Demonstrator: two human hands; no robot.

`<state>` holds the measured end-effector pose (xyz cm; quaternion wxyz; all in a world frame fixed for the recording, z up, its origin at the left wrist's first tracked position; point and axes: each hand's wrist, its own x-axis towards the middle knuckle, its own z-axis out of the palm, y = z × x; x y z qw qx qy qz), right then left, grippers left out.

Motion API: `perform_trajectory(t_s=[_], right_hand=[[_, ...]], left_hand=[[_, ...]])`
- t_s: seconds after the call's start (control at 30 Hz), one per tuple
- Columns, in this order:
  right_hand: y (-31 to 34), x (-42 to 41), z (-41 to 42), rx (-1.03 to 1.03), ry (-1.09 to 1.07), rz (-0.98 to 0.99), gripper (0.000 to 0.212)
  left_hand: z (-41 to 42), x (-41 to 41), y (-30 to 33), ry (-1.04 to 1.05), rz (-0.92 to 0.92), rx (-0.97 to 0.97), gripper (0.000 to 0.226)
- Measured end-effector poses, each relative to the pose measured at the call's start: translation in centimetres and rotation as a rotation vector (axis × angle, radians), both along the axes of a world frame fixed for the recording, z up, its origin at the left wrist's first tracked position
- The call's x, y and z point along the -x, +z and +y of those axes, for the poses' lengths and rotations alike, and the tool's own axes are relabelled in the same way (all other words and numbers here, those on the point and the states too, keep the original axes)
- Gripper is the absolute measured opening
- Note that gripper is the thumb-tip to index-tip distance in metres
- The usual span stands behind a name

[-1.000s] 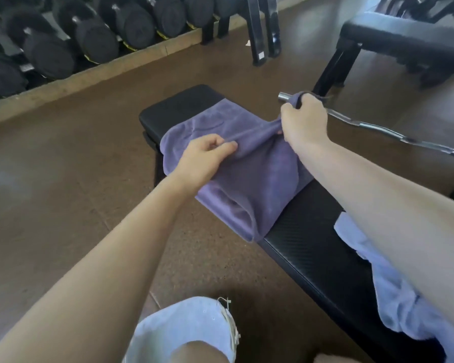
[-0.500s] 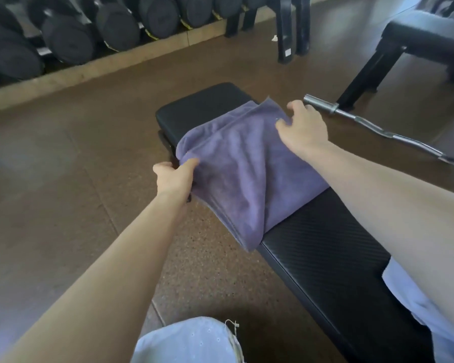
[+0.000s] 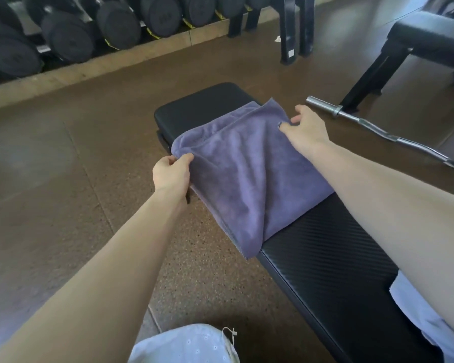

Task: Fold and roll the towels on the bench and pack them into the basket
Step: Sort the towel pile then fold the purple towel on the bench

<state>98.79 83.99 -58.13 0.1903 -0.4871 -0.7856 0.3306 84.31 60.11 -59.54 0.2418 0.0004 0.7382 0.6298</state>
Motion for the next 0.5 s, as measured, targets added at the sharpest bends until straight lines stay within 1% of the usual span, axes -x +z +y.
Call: perform_trajectory(t_s=[0.1,0.13,0.17,0.23,0.27,0.3,0.4,0.43,0.5], right_hand=[[-0.3,2.0,0.8,0.062,-0.008,0.010,0.079],[-0.3,2.4,1.1,0.071,-0.015,0.012,0.076],[-0.4,2.8,1.5,0.050,-0.028,0.019,0.067],[-0.4,3.5,2.2,-0.060,-0.064,0.053,0.034],[-0.3,3.8,2.4,-0.123,-0.072,0.083,0.022],[-0.3,4.2,2.4,-0.177,-0.070,0.116,0.017],[0.4,5.6,2.1,-0.242,-0.024,0.204,0.014],[0.7,6.1,1.9,-0.241,-0.010,0.216,0.015],[0.9,7.1,1.6,-0.234,-0.005,0.180,0.018]], left_hand=[[0.1,0.5,-0.1,-0.008,0.027,-0.006,0.010],[0.0,0.6,-0.1,-0.001,0.048,-0.013,0.008],[0.0,0.9,-0.1,0.008,0.070,-0.027,0.007],[-0.3,1.5,-0.2,0.029,0.105,-0.069,0.009],[-0.5,1.9,-0.2,0.039,0.118,-0.096,0.011],[-0.7,2.2,-0.3,0.054,0.127,-0.124,0.013],[-1.1,3.1,-0.5,0.139,0.116,-0.175,0.015],[-1.0,3.2,-0.7,0.148,0.100,-0.162,0.013],[-0.8,3.1,-1.0,0.102,0.042,-0.108,0.009]])
